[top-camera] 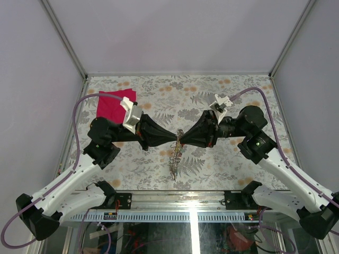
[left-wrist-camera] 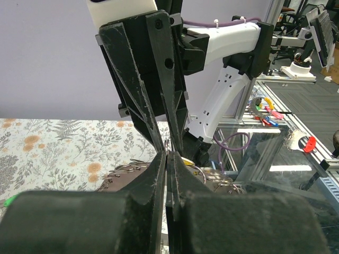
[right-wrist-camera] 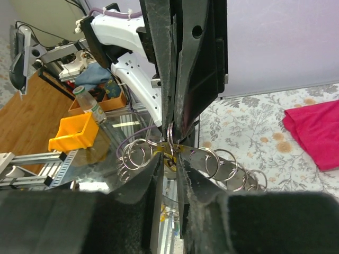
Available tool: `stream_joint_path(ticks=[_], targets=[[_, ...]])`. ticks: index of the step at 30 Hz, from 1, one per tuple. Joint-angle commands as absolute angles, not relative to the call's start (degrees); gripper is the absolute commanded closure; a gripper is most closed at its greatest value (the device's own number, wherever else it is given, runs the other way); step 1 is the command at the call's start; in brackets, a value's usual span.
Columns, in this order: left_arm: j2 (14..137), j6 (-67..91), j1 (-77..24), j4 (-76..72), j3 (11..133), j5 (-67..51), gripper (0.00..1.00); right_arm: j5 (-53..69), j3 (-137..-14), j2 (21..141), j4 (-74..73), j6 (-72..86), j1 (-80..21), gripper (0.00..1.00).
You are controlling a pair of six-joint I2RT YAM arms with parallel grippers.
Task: Put the keys on the keyring
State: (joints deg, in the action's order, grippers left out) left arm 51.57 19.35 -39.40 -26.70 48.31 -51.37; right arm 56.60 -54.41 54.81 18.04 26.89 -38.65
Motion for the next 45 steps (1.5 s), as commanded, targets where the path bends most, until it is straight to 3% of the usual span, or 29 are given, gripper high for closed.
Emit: stream_joint_path(ticks=[1, 5, 12, 25, 32, 45], targets=[[50.94, 18.28, -39.65, -29.9, 51.16, -49.64, 1.0, 56.75, -55.97, 54.92, 18.51, 25.68, -39.77, 0.85], [50.81, 18.2, -39.61, -29.92, 51.13, -49.53, 1.0, 55.64, -56.5, 54.2, 15.58, 24.24, -39.81, 1.0], [50.71, 18.08, -39.64, -29.81, 51.11, -49.41, 1.0, 53.35, -59.47, 52.28, 4.16, 18.9, -39.81, 1.0], [51.43, 18.2, -39.62, -29.71, 51.8, -50.19, 1.0, 52.6, -60.56, 55.99, 5.65, 24.74, -39.95, 1.0], [51.94, 18.2, -39.73, -29.71, 52.15, -50.28, 1.0, 53.35, -61.69, 57.91, 7.93, 26.29, -40.55, 0.92], [51.78, 17.79, -39.81, -29.18, 52.15, -50.18, 1.0, 44.71, -59.87, 48.0, 4.29, 12.78, -40.52, 0.55]])
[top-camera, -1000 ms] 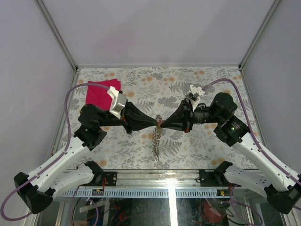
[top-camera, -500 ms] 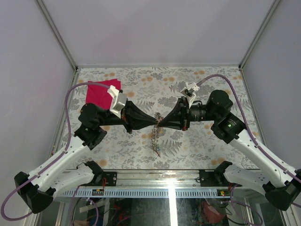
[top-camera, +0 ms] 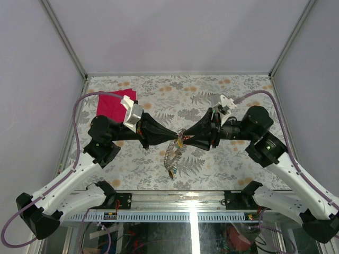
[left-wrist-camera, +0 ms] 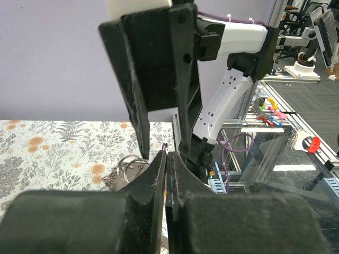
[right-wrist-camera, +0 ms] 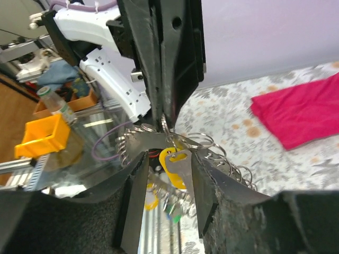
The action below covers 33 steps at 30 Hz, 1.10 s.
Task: Put the keys on the keyring
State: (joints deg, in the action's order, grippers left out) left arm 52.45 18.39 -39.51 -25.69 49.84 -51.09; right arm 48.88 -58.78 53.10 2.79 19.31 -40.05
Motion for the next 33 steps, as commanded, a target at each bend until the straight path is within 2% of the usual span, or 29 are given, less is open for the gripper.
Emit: stream_joint_path(ticks=[1, 5, 9, 19, 33], targets=[[51.77, 17.83, -39.81, -29.25, 52.09, -50.11, 1.0, 43.91, -59.22, 47.11, 5.05, 12.14, -40.52, 0.54], [51.72, 18.05, -39.85, -29.55, 51.82, -49.95, 1.0, 41.59, -55.81, 44.77, 12.46, 12.67, -40.52, 0.55], [51.64, 18.28, -39.97, -29.83, 51.83, -49.85, 1.0, 44.63, -55.71, 46.53, 16.92, 14.45, -40.53, 0.59], [51.85, 18.19, -40.1, -29.82, 52.03, -49.75, 1.0, 46.41, -55.09, 50.12, 17.18, 14.69, -42.46, 0.62], [52.3, 18.18, -40.18, -29.72, 52.39, -49.84, 1.0, 45.44, -54.5, 51.74, 17.15, 13.58, -44.27, 0.74]])
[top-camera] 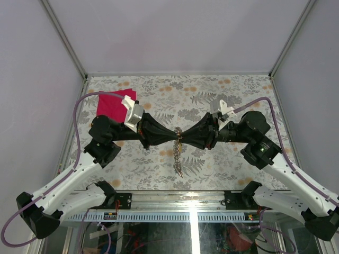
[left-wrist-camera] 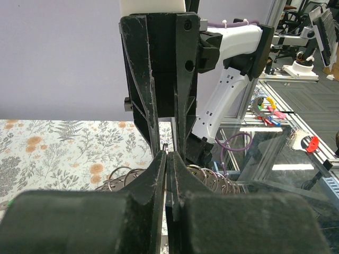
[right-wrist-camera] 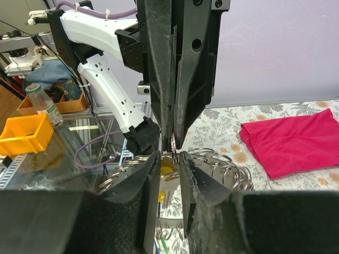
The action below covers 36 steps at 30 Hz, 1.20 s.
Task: Put the keys on the keyring
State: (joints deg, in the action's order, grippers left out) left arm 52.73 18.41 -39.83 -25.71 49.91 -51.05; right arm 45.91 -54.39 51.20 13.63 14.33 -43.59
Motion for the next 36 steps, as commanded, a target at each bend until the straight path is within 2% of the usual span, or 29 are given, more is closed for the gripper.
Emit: stream_joint_path(ticks=[1, 4, 6, 11, 16, 19, 27, 36], targets=[[52.23, 18.19, -40.17, -29.71, 52.44, -49.84, 1.0, 45.31, -54.43, 51.76, 17.14, 13.5, -44.29, 0.75], [52.14, 18.1, -40.27, -29.56, 52.39, -49.75, 1.0, 45.4, -54.4, 51.9, 17.09, 13.28, -44.34, 0.85], [52.06, 18.02, -40.23, -29.45, 52.36, -49.59, 1.0, 45.22, -54.53, 51.71, 16.59, 12.94, -44.38, 1.0], [51.78, 18.02, -40.26, -29.52, 51.89, -49.03, 0.99, 42.78, -57.81, 50.67, 7.36, 7.19, -44.37, 1.0], [51.42, 17.84, -40.24, -29.45, 51.17, -48.79, 0.82, 40.91, -70.09, 53.64, -16.97, -4.22, -44.32, 1.0], [51.38, 17.11, -40.2, -28.6, 50.91, -48.92, 0.76, 40.76, -79.48, 58.47, -33.02, -10.66, -44.38, 1.0], [51.74, 14.75, -40.26, -25.3, 50.17, -47.39, 0.75, 32.68, -94.74, 66.59, -53.41, -14.25, -45.8, 1.0], [52.8, 12.31, -40.3, -21.52, 48.7, -47.67, 0.75, 15.82, -115.2, 79.66, -72.69, -11.48, -54.49, 1.0]])
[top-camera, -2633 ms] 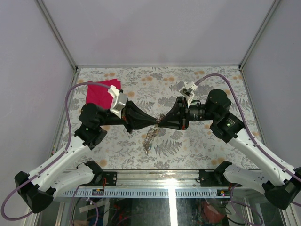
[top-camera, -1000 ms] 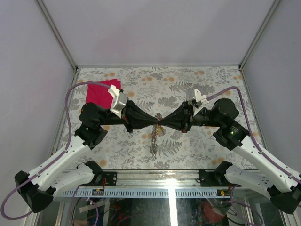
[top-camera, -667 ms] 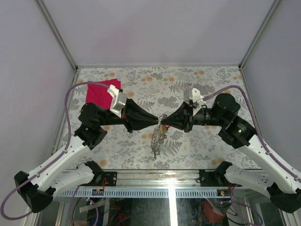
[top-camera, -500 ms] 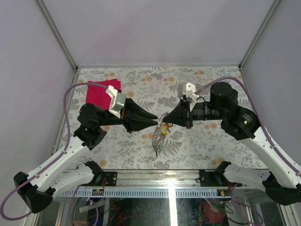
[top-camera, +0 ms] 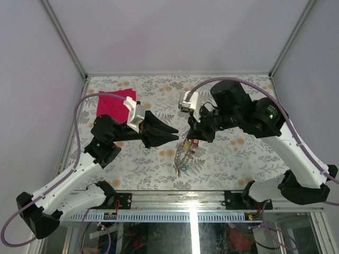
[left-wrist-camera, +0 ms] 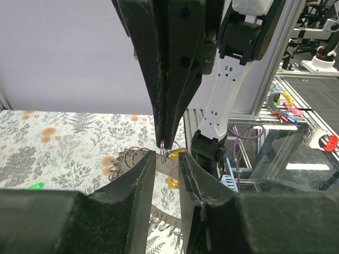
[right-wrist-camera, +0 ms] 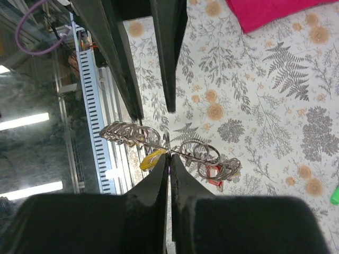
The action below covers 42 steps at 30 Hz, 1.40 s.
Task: Put the keys on the keyring
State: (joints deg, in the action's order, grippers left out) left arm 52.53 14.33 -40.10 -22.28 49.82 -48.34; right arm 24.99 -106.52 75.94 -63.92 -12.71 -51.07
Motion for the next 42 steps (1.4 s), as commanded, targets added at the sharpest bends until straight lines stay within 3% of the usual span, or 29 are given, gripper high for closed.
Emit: stream_joint_path(ticks=[1, 34, 42], targets=[[52.91, 12.31, -40.26, -21.61, 48.4, -47.81, 0.75, 13.96, -116.29, 80.61, -73.63, -10.94, -55.6, 1.0], [55.71, 7.95, -41.05, -16.73, 50.36, -51.58, 0.71, 11.77, -119.75, 86.49, -73.43, -12.13, -60.57, 1.0], [56.11, 7.82, -41.16, -16.55, 50.49, -51.66, 0.79, 12.72, -119.02, 86.31, -72.6, -12.06, -60.56, 1.0]])
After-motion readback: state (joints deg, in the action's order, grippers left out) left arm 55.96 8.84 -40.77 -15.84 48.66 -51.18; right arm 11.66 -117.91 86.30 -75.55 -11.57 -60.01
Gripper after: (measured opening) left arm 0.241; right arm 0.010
